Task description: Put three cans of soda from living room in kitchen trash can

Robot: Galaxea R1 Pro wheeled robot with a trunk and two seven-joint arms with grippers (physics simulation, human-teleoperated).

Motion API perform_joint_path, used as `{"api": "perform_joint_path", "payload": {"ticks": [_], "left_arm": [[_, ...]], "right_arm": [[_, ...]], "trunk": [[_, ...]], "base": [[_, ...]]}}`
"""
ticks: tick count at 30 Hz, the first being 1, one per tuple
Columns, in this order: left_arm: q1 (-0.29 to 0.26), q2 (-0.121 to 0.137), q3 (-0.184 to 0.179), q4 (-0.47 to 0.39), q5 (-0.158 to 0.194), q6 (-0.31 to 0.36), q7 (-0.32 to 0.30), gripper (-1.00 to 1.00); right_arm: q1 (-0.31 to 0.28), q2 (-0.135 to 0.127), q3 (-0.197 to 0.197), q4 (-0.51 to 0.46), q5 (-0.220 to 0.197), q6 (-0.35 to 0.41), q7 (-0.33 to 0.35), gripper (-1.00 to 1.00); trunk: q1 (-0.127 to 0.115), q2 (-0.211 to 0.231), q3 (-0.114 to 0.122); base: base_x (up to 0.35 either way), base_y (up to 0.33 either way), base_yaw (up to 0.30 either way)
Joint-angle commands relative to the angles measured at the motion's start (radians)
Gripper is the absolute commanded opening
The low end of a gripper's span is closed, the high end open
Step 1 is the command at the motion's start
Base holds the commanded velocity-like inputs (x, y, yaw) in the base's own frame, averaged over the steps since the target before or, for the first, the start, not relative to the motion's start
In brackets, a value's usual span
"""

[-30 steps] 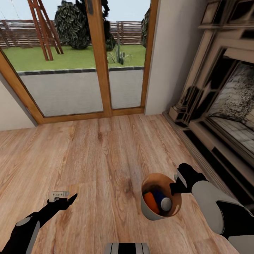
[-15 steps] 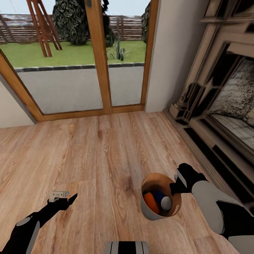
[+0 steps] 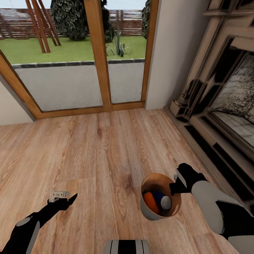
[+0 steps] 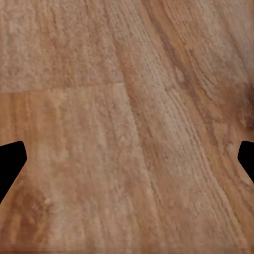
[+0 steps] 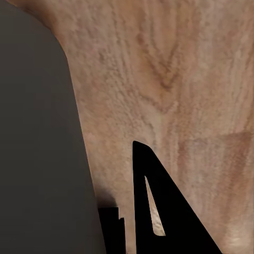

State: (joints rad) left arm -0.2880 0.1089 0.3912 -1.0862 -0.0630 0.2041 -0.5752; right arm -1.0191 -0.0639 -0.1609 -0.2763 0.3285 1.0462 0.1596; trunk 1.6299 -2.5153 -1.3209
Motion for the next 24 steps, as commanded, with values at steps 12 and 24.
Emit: {"api": "perform_joint_path", "payload": {"ticks": [12, 24], "left_arm": [[0.000, 0.000, 0.000, 0.000, 0.000, 0.000, 0.000, 1.00], [0.001, 0.000, -0.001, 0.000, 0.000, 0.000, 0.000, 1.00]], "right_arm": [[0.000, 0.000, -0.003, 0.000, -0.020, 0.001, 0.000, -1.00], [0.001, 0.000, -0.003, 0.000, -0.020, 0.001, 0.000, -1.00]], "trunk": [[0.001, -0.001, -0.012], [0.003, -0.002, -0.027]], "base": [[0.000, 0.000, 0.000], [0.000, 0.000, 0.000]]}}
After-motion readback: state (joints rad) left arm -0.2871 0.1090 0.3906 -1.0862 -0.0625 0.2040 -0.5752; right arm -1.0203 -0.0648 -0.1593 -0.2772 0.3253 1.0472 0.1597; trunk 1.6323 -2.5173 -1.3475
